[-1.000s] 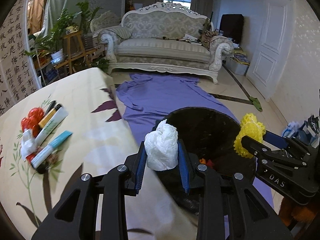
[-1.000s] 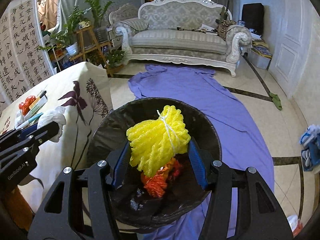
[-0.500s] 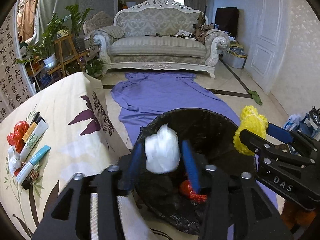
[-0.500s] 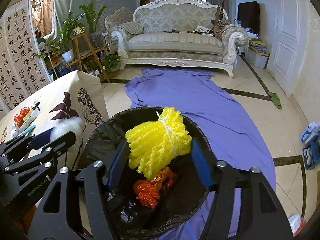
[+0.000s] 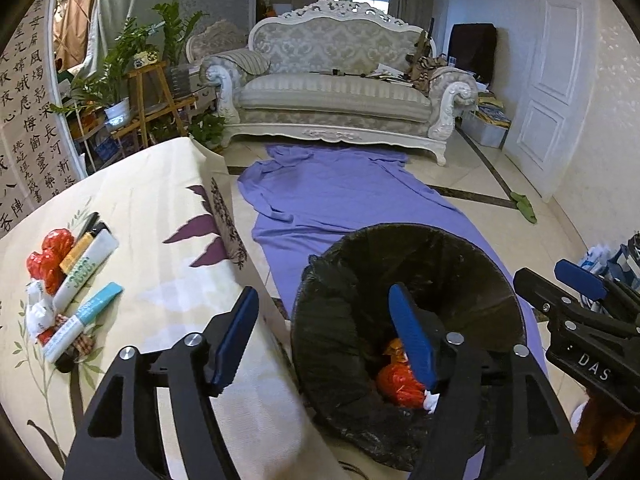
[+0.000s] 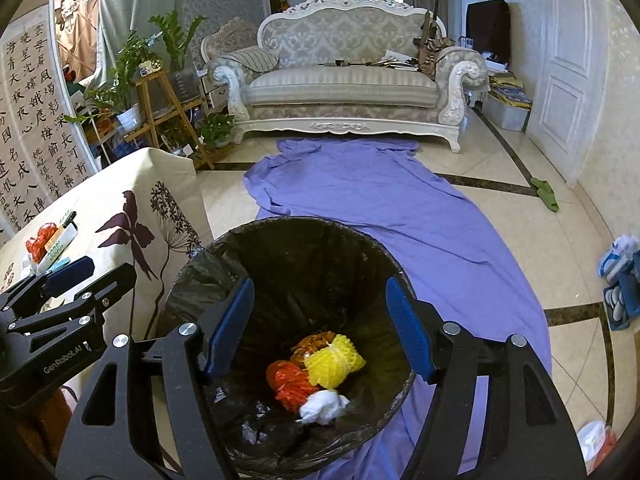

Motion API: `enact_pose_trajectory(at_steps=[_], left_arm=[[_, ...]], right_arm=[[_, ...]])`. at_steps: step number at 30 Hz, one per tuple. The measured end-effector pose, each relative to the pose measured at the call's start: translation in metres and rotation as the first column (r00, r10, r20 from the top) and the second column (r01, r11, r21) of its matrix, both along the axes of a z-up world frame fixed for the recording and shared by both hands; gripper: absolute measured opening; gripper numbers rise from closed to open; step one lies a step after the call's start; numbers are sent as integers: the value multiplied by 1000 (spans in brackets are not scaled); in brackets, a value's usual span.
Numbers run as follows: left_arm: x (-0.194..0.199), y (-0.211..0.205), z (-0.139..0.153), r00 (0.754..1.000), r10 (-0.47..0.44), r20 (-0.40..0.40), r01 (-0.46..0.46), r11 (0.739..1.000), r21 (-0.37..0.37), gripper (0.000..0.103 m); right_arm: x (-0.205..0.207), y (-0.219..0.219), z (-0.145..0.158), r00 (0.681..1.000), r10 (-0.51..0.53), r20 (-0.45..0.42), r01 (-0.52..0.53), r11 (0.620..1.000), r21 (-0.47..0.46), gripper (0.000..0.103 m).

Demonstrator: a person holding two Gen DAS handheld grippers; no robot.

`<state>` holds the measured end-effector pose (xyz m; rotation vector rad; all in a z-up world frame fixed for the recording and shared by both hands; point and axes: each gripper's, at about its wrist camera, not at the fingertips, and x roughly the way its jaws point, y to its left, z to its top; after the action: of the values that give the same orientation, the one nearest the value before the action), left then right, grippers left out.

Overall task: Collect trash
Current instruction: 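Move both tools back over the bed toward the remaining trash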

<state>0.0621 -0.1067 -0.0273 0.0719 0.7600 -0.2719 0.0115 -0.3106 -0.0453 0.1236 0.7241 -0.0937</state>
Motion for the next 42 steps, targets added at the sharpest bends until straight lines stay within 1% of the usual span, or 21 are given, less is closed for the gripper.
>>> enact_pose_trajectory(at_steps=[3,8,15,20,24,28,31,34,42], left_arm=[[-4,11,4,1000,17,12,-17,1000,6,67],[-11,34,11,998,61,25,-62,998,12,67],[-17,81,17,986,160,38,-161,987,22,67],[-22,125,17,967,254,33,-254,967,23,67],[-23,160,13,944,330,15,-331,944,22,67],[-23,188,9,922,387,-6,-387,922,12,67],[-22,200,6,913,407,-18,-407,914,5,67],[-18,207,2,911,412,-31,-412,911,4,67],[-2,212,-9,911,405,-76,-406,914,2,67]], right_arm=[[0,7,2,1000,12,3,-13,1000,4,67],[2,33,6,998,60,7,-60,998,22,67],[8,84,12,986,166,15,-166,986,32,67],[12,123,16,969,245,18,-245,969,36,67],[17,160,18,949,315,15,-315,948,35,67],[21,191,20,929,369,13,-370,929,22,67],[24,208,21,918,396,10,-397,918,16,67],[26,217,20,913,408,3,-408,913,12,67],[29,220,14,914,404,-22,-404,915,11,67]])
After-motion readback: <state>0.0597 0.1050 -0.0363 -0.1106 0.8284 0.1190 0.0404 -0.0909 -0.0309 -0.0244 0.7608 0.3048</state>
